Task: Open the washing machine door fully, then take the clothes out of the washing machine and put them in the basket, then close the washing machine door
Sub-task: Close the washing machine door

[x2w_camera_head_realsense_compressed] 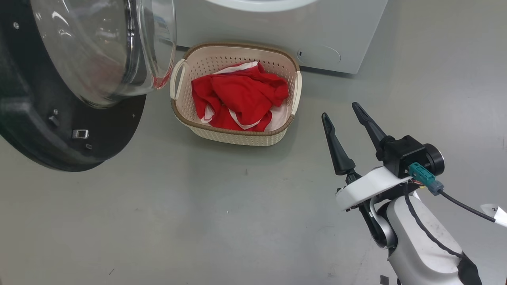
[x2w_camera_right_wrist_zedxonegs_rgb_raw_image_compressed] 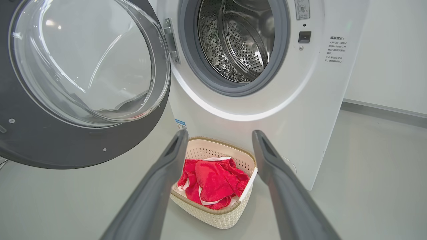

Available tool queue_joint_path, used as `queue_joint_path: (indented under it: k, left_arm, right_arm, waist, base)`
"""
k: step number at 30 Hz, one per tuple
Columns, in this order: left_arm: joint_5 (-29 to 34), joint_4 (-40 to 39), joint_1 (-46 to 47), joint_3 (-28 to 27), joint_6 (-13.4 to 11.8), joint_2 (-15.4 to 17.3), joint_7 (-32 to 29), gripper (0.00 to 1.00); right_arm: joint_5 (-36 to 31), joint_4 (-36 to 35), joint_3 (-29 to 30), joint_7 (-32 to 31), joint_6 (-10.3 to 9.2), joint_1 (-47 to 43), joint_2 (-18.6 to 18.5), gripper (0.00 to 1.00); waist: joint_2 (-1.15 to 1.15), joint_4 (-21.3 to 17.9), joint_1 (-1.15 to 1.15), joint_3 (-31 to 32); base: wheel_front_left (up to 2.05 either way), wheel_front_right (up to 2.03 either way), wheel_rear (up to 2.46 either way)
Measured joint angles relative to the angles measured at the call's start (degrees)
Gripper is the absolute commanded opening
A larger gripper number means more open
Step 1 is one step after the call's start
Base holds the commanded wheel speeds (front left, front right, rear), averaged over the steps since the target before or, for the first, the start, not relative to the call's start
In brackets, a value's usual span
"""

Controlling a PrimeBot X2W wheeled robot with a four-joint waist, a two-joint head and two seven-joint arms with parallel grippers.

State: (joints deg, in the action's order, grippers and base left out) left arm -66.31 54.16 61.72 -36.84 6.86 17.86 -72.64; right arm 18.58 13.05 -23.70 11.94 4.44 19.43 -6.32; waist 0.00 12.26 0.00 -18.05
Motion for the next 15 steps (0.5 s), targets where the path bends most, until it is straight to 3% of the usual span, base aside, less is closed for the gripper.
queue_joint_path:
  k: [15]
  left_arm:
    - [-3.0, -6.7, -2.5, 1.9, 0.0, -6.9, -5.0, 0.0]
  right_arm:
    - [0.1, 0.0, 0.3, 0.5, -0.05, 0.0, 0.3, 1.0]
  waist:
    - [0.0, -0.8, 0.0, 0.1]
  base:
    - [0.0, 0.0, 0.0]
